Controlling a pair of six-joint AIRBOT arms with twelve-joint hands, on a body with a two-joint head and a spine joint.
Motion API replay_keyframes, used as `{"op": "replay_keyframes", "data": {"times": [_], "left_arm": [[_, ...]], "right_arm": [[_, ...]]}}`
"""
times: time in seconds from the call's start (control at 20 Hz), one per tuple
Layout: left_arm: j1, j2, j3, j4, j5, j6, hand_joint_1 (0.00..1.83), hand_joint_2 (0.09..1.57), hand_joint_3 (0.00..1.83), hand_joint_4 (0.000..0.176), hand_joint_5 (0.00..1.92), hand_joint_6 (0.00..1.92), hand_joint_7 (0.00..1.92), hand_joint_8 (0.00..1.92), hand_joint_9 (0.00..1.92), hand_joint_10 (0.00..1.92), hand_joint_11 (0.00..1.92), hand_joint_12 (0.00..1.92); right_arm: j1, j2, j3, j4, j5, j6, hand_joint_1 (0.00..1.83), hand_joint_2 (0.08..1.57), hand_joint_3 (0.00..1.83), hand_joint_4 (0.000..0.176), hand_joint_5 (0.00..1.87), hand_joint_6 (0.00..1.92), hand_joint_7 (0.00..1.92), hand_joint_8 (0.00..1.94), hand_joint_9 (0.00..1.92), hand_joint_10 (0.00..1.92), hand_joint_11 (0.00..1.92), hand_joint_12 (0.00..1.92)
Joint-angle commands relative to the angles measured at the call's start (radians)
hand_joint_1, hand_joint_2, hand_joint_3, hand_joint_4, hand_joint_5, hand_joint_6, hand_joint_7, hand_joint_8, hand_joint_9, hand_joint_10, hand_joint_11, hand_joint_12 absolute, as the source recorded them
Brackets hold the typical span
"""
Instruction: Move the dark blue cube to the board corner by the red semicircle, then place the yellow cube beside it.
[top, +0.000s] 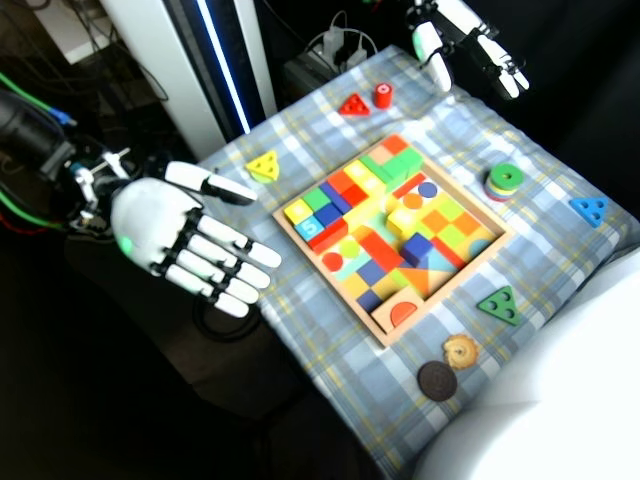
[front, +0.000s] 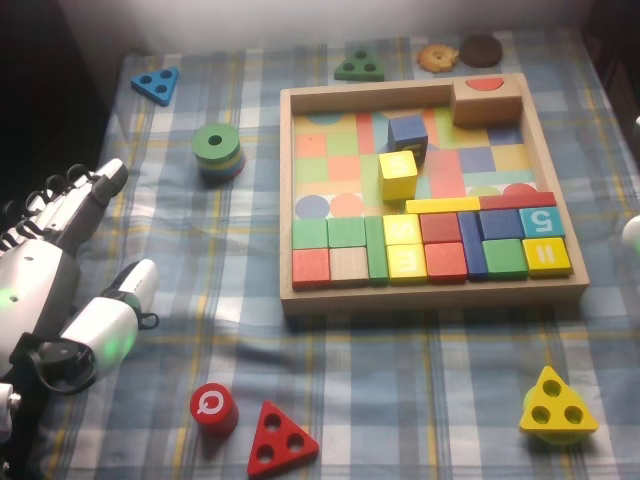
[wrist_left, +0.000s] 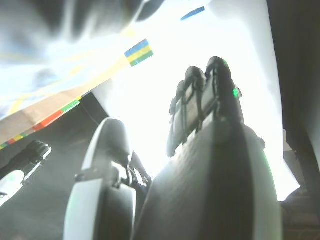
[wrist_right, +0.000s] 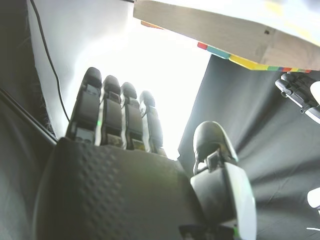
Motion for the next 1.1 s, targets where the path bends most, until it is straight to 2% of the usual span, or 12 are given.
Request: {"op": "replay_keyframes", "data": {"times": [0.0,0.3,0.4,0.45,0.55,0.6,0.65,0.7,0.8,0.85,0.9,1.05], "left_arm": [[-0.006,0.003,0.000,0.047,-0.109,-0.005,0.55,1.43,0.01,0.063,0.18,0.01,0.15,0.00,0.12,0.04,0.00,0.00],[-0.005,0.004,-0.001,0.048,-0.105,-0.005,0.60,1.42,0.00,0.065,0.19,0.00,0.15,0.00,0.13,0.02,0.00,0.00],[-0.005,0.004,-0.001,0.048,-0.102,-0.005,0.62,1.41,0.00,0.063,0.19,0.00,0.16,0.00,0.15,0.02,0.00,0.00],[-0.005,0.004,-0.001,0.048,-0.102,-0.005,0.62,1.42,0.00,0.059,0.19,0.00,0.16,0.00,0.15,0.02,0.00,0.00],[-0.004,0.004,-0.001,0.048,-0.102,-0.005,0.65,1.41,0.00,0.048,0.20,0.01,0.17,0.01,0.16,0.02,0.00,0.00],[-0.003,0.004,-0.001,0.047,-0.103,-0.005,0.67,1.40,0.00,0.047,0.21,0.01,0.18,0.00,0.16,0.02,0.00,0.00],[-0.002,0.004,0.000,0.046,-0.103,-0.005,0.66,1.41,0.00,0.041,0.21,0.01,0.18,0.00,0.15,0.02,0.00,0.00],[-0.001,0.003,0.000,0.045,-0.103,-0.005,0.67,1.41,0.00,0.044,0.21,0.00,0.17,0.00,0.15,0.01,0.00,0.00],[-0.001,0.003,0.001,0.045,-0.101,-0.005,0.69,1.41,0.00,0.040,0.20,0.00,0.17,0.00,0.14,0.01,0.00,0.00],[0.000,0.003,0.001,0.045,-0.099,-0.005,0.71,1.40,0.00,0.029,0.22,0.01,0.18,0.00,0.15,0.01,0.00,0.00],[0.000,0.002,0.001,0.044,-0.099,-0.005,0.75,1.39,0.00,0.028,0.22,0.01,0.17,0.00,0.16,0.01,0.00,0.00],[0.000,0.002,0.002,0.043,-0.098,-0.005,0.73,1.40,0.00,0.031,0.23,0.01,0.19,0.01,0.18,0.02,0.00,0.00]], "right_arm": [[0.012,0.006,0.007,-0.015,0.121,0.010,0.00,0.99,0.03,0.000,0.23,0.00,0.15,0.00,0.02,0.01,0.00,0.00],[0.016,0.008,0.014,-0.025,0.104,0.012,0.00,1.03,0.03,0.002,0.25,0.01,0.16,0.01,0.03,0.01,0.00,0.00],[0.055,0.014,0.055,-0.077,0.047,0.063,0.00,1.04,0.03,0.060,0.22,0.00,0.13,0.00,0.00,0.00,0.00,0.00],[0.083,0.017,0.075,-0.110,0.009,0.072,0.00,1.06,0.03,0.054,0.21,0.00,0.14,0.00,0.01,0.00,0.00,0.00],[0.159,0.020,0.113,-0.185,-0.074,0.072,0.00,1.11,0.05,0.061,0.20,0.00,0.13,0.00,0.00,0.00,0.00,0.00],[0.216,0.020,0.140,-0.246,-0.141,0.072,0.00,1.15,0.06,0.060,0.19,0.00,0.10,0.00,0.00,0.00,0.00,0.00],[0.263,0.020,0.162,-0.292,-0.197,0.072,0.00,1.19,0.04,0.038,0.19,0.00,0.08,0.00,0.00,0.00,0.00,0.00],[0.302,0.020,0.180,-0.327,-0.242,0.072,0.00,1.20,0.03,0.042,0.23,0.02,0.07,0.00,0.00,0.00,0.00,0.00],[0.410,0.005,0.251,-0.459,-0.378,0.132,0.00,1.21,0.01,0.000,0.35,0.02,0.08,0.00,0.00,0.00,0.00,0.00],[0.463,-0.015,0.299,-0.531,-0.436,0.200,0.00,1.17,0.00,0.000,0.40,0.01,0.09,0.00,0.00,0.00,0.00,0.00],[0.503,-0.037,0.342,-0.593,-0.484,0.252,0.00,1.13,0.00,0.018,0.41,0.01,0.05,0.00,0.00,0.00,0.00,0.00],[0.597,-0.102,0.440,-0.747,-0.610,0.358,0.00,1.11,0.00,0.000,0.41,0.00,0.01,0.00,0.00,0.00,0.00,0.00]]}}
